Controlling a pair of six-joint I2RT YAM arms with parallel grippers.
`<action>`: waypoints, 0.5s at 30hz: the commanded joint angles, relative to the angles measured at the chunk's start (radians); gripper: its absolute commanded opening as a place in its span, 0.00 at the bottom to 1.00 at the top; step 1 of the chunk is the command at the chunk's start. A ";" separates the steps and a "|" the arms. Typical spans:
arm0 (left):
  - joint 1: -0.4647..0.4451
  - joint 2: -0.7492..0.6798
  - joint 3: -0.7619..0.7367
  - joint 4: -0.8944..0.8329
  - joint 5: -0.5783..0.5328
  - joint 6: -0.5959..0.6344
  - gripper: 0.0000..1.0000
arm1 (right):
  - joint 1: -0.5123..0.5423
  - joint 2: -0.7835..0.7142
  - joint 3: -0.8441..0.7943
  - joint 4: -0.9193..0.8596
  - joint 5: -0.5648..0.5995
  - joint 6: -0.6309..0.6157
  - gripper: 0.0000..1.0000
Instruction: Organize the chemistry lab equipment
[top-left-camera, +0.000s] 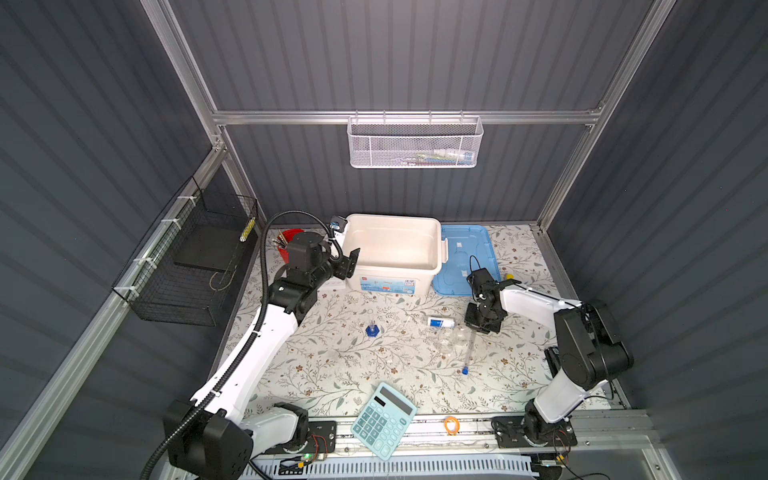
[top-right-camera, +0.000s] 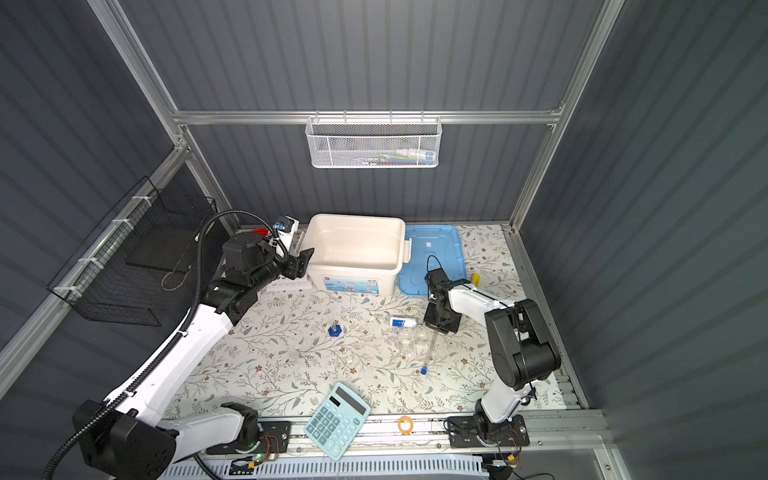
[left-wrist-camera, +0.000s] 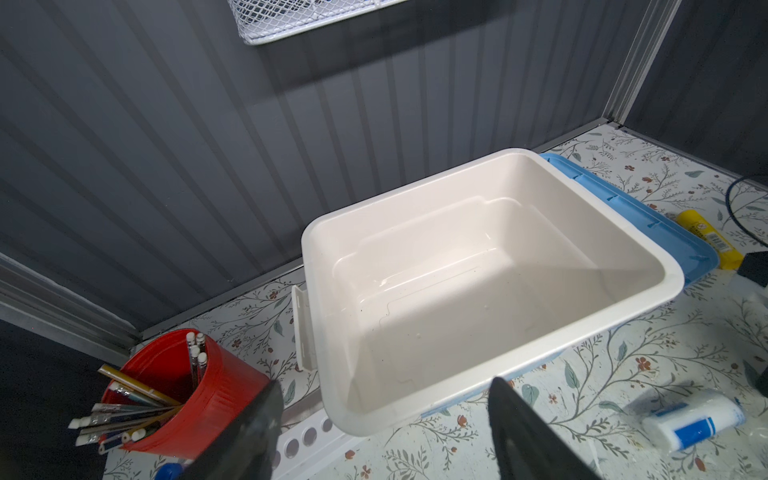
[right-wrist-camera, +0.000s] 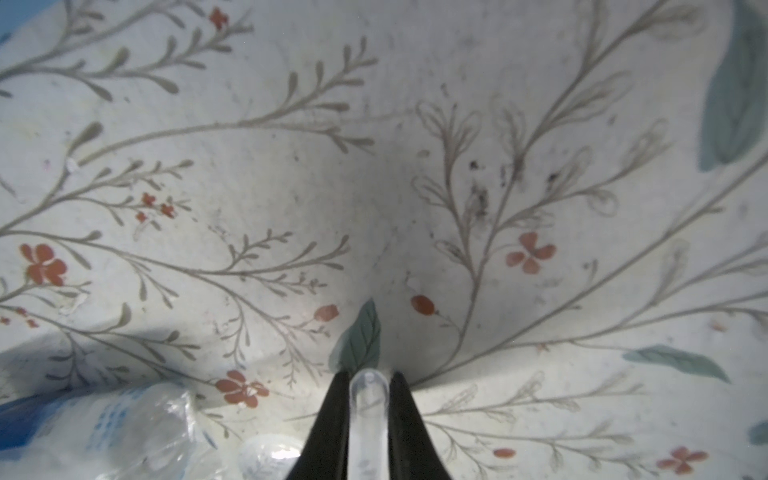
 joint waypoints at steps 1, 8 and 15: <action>-0.005 -0.021 0.006 -0.011 0.001 0.014 0.77 | -0.016 -0.038 0.000 -0.059 0.049 -0.027 0.16; -0.005 -0.019 0.006 -0.009 0.003 0.013 0.77 | -0.051 -0.082 0.019 -0.096 0.094 -0.120 0.15; -0.005 -0.016 0.008 -0.010 0.008 0.012 0.77 | -0.125 -0.095 0.043 -0.116 0.114 -0.170 0.15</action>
